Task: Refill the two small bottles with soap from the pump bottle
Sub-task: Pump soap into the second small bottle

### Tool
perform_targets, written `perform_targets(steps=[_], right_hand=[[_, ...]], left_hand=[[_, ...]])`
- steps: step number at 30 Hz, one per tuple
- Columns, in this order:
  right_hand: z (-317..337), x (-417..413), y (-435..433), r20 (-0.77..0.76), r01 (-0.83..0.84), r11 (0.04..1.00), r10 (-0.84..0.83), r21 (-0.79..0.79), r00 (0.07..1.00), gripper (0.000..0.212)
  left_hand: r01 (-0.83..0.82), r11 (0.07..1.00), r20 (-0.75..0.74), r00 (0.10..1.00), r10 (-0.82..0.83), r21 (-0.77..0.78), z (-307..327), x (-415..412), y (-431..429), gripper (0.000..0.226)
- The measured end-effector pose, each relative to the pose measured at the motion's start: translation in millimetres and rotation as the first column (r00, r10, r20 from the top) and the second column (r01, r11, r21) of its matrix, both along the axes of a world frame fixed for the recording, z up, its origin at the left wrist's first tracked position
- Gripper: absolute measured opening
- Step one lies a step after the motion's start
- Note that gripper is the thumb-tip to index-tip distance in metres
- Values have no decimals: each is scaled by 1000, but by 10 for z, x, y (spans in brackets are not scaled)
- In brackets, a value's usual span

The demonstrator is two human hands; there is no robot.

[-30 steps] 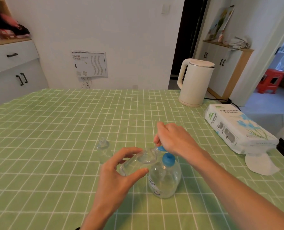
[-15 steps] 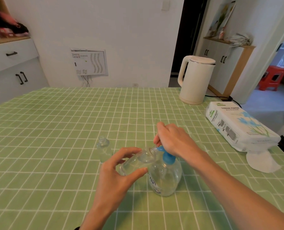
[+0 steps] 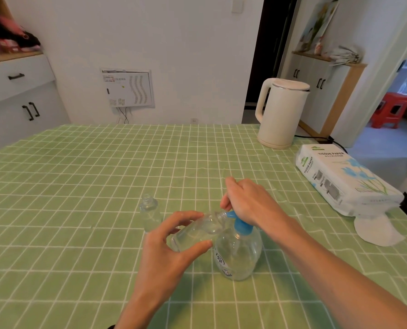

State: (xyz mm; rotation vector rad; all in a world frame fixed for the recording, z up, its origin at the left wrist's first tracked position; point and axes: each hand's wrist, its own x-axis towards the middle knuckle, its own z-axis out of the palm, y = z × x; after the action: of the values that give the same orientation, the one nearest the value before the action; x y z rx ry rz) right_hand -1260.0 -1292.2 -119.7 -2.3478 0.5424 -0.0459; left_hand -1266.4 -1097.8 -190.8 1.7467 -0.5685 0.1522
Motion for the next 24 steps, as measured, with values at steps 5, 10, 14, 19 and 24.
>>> perform_targets(steps=[5,10,14,19,24], right_hand=[[14,7,4,2,18,999,-18,-31,1000,65],[100,33,-21,10,-9,996,9,-92,1000,64],[85,53,-17,1,-11,995,11,-96,1000,64],[37,39,-17,-2,0,998,0,-64,1000,64],[-11,22,1,-23,6,999,-7,-50,1000,67]], left_hand=[[0,1000,-13,1000,0,1,-18,2,5,43],[1,1000,-9,1000,-1,2,1,9,11,43],[2,1000,-8,1000,-2,3,4,15,6,43],[0,1000,-4,1000,0,1,-19,23,-1,43],[3,1000,-15,1000,-3,6,-23,2,-9,43]])
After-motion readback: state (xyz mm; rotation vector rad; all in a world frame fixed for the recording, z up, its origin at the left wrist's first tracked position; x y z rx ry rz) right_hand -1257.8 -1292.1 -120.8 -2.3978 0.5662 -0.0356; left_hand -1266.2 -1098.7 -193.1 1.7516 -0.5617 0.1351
